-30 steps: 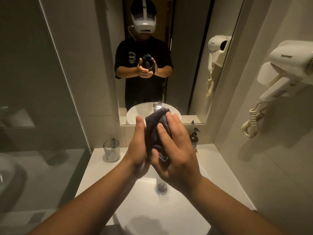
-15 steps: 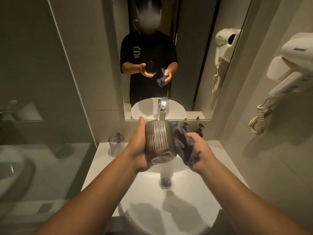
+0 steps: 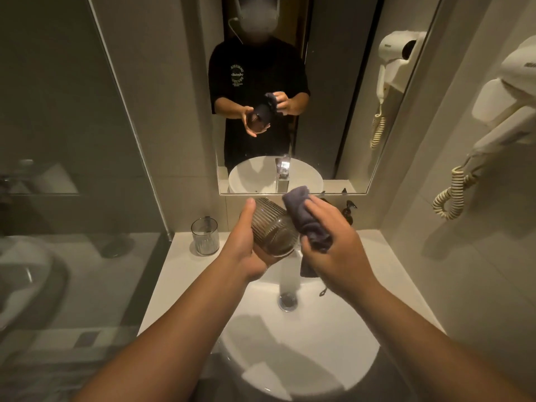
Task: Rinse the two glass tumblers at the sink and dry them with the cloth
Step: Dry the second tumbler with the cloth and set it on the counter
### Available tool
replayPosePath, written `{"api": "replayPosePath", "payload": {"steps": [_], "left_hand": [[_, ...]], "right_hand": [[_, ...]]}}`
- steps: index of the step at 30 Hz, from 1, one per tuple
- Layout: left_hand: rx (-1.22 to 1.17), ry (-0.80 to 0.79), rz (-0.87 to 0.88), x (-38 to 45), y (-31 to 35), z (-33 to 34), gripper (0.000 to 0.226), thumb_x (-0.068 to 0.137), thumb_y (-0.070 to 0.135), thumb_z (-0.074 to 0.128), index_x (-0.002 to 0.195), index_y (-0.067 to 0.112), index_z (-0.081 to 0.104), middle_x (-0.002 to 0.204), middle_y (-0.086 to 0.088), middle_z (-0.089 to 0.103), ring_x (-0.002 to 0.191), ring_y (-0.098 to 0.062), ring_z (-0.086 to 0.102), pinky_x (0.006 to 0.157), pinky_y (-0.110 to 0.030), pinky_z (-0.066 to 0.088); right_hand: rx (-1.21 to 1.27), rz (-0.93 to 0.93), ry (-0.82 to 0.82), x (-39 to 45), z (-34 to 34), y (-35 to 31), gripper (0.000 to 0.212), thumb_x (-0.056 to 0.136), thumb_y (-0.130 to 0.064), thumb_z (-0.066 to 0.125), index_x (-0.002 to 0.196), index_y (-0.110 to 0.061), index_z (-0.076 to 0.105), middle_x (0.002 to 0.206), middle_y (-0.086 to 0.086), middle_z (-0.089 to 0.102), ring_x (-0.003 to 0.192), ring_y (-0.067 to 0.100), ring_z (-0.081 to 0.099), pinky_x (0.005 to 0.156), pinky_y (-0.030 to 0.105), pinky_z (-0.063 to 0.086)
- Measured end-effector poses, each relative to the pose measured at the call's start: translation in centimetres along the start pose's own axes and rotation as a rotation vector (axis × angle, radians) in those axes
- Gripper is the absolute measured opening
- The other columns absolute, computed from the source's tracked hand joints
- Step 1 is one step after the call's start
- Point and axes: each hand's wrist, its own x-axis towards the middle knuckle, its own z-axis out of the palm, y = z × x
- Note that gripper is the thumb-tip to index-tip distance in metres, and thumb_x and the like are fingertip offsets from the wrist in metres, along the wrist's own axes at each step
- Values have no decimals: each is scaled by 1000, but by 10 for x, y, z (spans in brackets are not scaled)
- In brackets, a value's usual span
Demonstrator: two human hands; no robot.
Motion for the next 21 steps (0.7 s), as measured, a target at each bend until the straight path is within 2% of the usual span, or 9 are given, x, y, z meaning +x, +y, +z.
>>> {"api": "replayPosePath", "payload": {"steps": [2,3,6,10,12,15,19,20,21], "left_hand": [[13,8,18,0,1,2,71,85,71,58,123,12,66,113,-22,74,99,-41,74,77,-50,63],[20,18,17,-1,2,2,73,83,73,59,123,12,67,115,-20,74,101,-40,73,75,-48,63],[7,11,13,0,4,-1,76,81,75,61,126,15,67,123,-14,72,111,-35,69,80,-47,62],[-14,7,-4,-4,5,-2,71,86,70,59,118,9,71,106,-14,78,95,-32,76,77,-42,64],[-25,-10,-20,-3,8,-2,76,85,73,58,123,8,68,103,-16,78,85,-32,78,66,-40,64],[10,16,-27,-1,10,-2,80,83,76,56,126,10,67,107,-16,77,89,-33,77,63,-39,62],[29,53,-3,1,12,-4,76,83,74,59,127,13,65,115,-18,74,102,-38,72,75,-48,63],[5,71,26,2,15,-5,74,84,72,59,127,13,65,115,-19,74,102,-38,71,77,-49,63],[-16,83,51,2,18,-5,71,85,71,59,125,13,65,114,-19,74,100,-38,72,77,-50,63]], "right_hand": [[-225,-308,-58,0,11,4,56,85,-18,61,137,-3,47,144,12,47,136,23,41,111,31,36],[-305,-400,-81,0,18,5,55,86,-21,57,136,0,48,144,17,46,137,28,40,113,34,35],[-461,-483,-135,-5,40,16,48,90,-19,52,136,-3,50,147,19,43,141,37,32,113,48,34],[-513,-597,-83,-11,47,30,42,90,-11,58,131,-3,55,143,19,46,138,39,36,108,53,39],[-522,-662,-88,-14,47,34,43,87,-7,65,129,-4,57,143,17,46,136,38,40,110,51,38],[-559,-699,-122,-17,42,42,41,85,-7,67,126,-6,61,140,13,49,133,35,45,113,46,33],[-570,-717,-209,-22,32,56,33,86,-11,64,119,-7,66,130,14,61,125,32,54,113,37,33],[-566,-643,-250,-24,29,63,32,86,-9,63,117,-8,68,127,13,64,121,30,57,110,32,38],[-532,-481,-278,-26,27,69,33,83,-6,66,115,-11,68,123,10,66,115,29,60,102,28,46]]}}
